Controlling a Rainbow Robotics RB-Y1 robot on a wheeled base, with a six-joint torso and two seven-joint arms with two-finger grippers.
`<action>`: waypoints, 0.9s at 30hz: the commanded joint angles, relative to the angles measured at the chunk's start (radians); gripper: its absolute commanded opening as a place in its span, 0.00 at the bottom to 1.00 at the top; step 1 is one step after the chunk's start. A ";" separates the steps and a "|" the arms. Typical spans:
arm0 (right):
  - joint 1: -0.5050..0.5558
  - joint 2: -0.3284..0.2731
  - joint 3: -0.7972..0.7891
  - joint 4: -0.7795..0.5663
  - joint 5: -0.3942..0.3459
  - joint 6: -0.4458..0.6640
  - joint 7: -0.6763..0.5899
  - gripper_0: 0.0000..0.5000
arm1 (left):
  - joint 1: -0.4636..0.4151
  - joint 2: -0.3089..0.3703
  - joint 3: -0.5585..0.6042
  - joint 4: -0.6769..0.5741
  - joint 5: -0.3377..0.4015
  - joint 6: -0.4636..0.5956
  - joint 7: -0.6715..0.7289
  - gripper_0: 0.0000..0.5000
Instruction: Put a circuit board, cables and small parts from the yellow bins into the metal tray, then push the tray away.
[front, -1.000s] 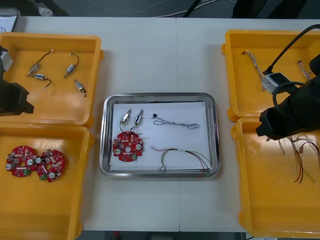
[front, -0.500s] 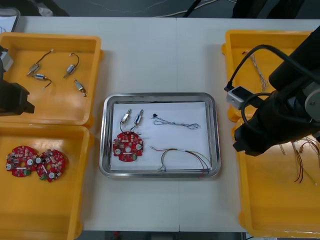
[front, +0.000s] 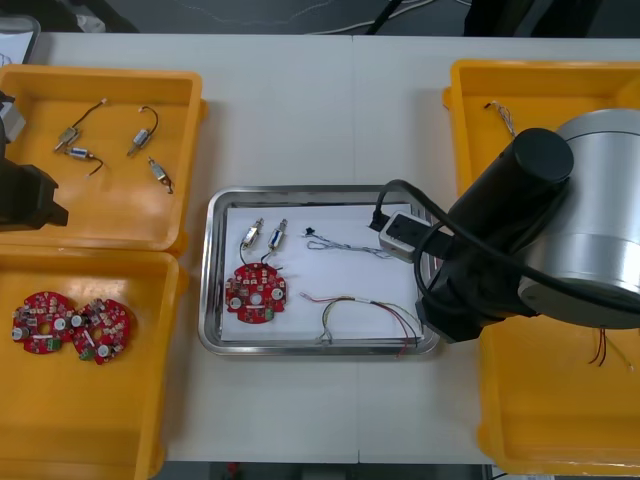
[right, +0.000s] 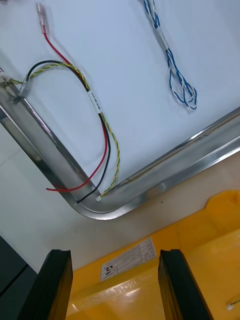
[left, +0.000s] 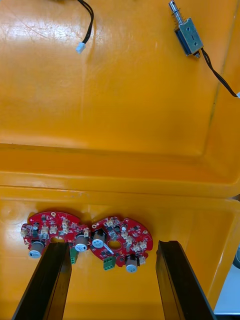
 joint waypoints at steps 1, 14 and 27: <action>-0.094 0.064 0.116 -0.009 0.057 -0.015 0.070 1.00 | 0.019 0.046 0.032 -0.027 -0.006 -0.004 -0.117 1.00; -0.235 0.183 0.395 0.157 0.149 -0.208 0.139 1.00 | 0.019 0.046 0.032 -0.027 -0.006 -0.004 -0.117 1.00; -0.305 0.278 0.573 0.301 0.227 -0.285 0.157 1.00 | 0.019 0.046 0.032 -0.027 -0.006 -0.004 -0.117 1.00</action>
